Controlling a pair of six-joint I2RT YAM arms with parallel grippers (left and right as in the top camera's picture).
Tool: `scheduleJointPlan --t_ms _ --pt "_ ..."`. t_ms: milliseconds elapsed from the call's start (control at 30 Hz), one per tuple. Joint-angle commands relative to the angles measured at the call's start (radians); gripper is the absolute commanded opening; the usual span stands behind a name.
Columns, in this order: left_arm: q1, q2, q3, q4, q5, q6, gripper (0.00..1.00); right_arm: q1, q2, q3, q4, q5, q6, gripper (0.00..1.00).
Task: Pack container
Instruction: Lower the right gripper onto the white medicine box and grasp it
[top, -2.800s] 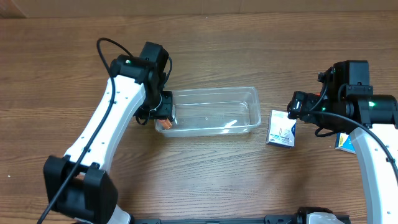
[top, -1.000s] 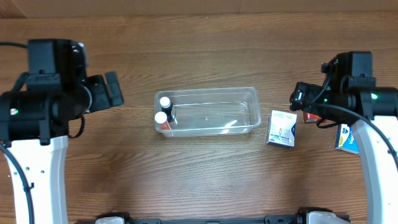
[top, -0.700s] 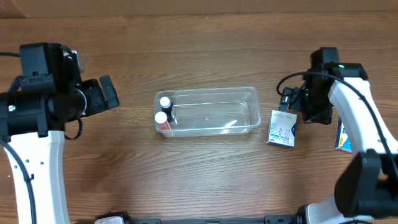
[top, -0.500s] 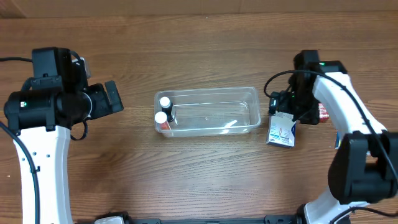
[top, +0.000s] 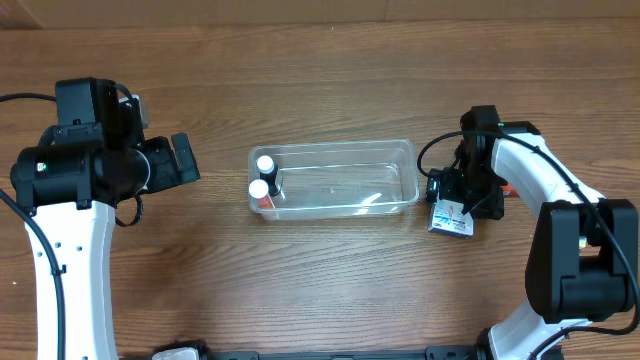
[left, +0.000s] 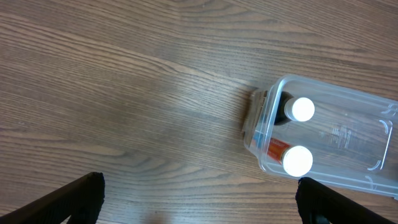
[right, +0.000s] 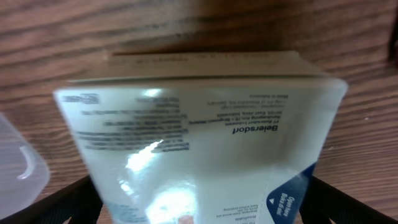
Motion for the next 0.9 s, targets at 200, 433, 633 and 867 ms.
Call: scheduleJointPlan --t_ms 200,433,633,867 --pt "0.001 0.001 -0.006 0.004 0.014 0.023 1.00 0.000 0.004 -0.030 0.048 0.005 0.016 1.00" --pt "0.001 0.001 -0.006 0.004 0.014 0.023 1.00 0.000 0.004 -0.049 0.064 0.005 0.016 0.96" --pt "0.001 0.001 -0.006 0.003 0.014 0.023 1.00 0.000 0.004 -0.049 0.063 0.005 0.016 0.82" --pt "0.001 0.001 -0.006 0.003 0.014 0.024 1.00 0.000 0.004 -0.049 0.060 0.005 0.016 0.77"
